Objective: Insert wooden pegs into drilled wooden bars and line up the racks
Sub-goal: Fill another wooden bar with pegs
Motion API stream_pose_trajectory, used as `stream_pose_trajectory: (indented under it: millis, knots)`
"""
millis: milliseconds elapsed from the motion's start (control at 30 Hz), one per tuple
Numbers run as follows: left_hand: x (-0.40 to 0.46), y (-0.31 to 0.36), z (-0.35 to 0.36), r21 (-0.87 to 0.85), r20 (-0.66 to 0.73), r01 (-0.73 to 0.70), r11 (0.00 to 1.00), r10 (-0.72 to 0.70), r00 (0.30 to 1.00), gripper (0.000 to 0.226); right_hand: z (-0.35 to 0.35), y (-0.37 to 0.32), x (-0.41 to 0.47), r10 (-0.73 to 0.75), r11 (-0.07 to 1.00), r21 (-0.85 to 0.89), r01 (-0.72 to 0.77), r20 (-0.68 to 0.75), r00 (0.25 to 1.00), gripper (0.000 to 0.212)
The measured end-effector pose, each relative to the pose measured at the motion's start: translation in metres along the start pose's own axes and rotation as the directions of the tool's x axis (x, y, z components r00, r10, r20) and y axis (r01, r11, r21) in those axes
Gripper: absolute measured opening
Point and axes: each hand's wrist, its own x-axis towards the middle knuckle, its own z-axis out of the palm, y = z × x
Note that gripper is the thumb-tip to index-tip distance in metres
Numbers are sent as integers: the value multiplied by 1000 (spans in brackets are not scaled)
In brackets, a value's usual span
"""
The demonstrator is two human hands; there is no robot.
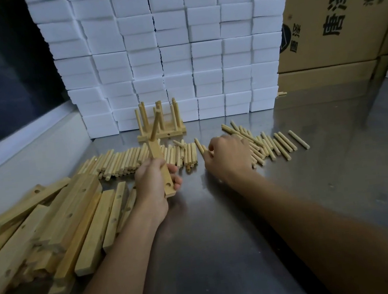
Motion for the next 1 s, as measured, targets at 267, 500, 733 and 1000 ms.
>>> stream_pose_trajectory:
  millis: [267, 500, 733, 1000]
  knots:
    - [3, -2, -2, 11, 16, -18, 1000, 17, 1000, 12, 12, -7, 35, 38, 999, -25, -35, 131, 991, 15]
    - [3, -1, -1, 12, 8, -19, 1000, 19, 1000, 13, 8, -18, 43, 2, 999, -48, 8, 197, 980, 16]
    - [1, -1, -1, 39, 7, -29, 999, 29, 1000, 13, -9, -17, 38, 72, 994, -103, -45, 276, 959, 32]
    - [1, -2, -4, 52, 61, -26, 998, 23, 998, 24, -34, -7, -2, 36, 965, 256, -62, 104, 994, 17]
